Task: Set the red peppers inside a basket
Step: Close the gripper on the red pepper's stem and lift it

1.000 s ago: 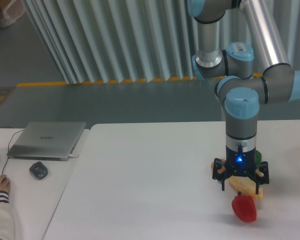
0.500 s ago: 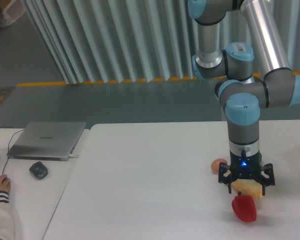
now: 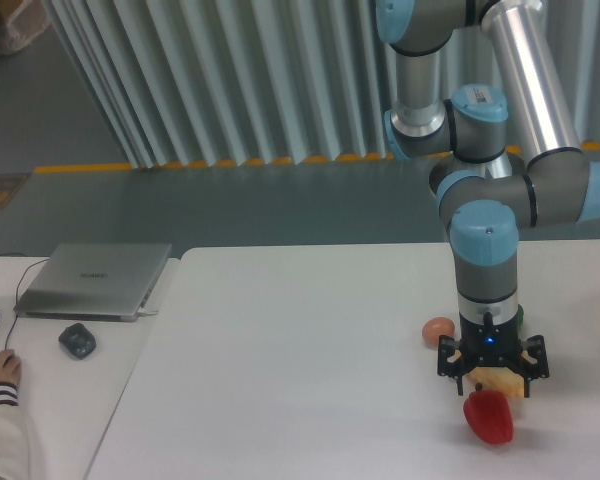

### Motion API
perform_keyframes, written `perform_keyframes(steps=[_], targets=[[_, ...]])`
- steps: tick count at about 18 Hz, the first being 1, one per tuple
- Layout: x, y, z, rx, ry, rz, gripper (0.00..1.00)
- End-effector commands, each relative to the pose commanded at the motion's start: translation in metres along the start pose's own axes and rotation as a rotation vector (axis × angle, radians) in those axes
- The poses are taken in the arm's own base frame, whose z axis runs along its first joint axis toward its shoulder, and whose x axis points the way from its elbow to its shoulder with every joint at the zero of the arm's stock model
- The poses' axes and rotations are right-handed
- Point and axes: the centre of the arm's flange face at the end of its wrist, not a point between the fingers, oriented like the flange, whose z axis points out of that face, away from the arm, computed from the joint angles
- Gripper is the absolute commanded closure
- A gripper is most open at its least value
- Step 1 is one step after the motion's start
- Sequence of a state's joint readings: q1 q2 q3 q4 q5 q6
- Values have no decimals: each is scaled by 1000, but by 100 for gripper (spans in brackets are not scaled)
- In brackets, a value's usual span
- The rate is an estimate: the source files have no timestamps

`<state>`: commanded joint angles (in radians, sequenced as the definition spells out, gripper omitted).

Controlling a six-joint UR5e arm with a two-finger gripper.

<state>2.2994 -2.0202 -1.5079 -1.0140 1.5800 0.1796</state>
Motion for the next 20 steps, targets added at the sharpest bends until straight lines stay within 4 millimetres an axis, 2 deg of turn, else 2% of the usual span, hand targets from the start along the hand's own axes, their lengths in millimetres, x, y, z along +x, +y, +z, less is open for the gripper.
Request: perform_keyframes(steps=[5,8,12,20], targets=[[-1,-2,17,-23,-6,-26,0],[0,-2,16,-20,-1,-26,0],[0,-3,27,-37,2,-26,0],[4,-5,27,-35,2,-37,0]])
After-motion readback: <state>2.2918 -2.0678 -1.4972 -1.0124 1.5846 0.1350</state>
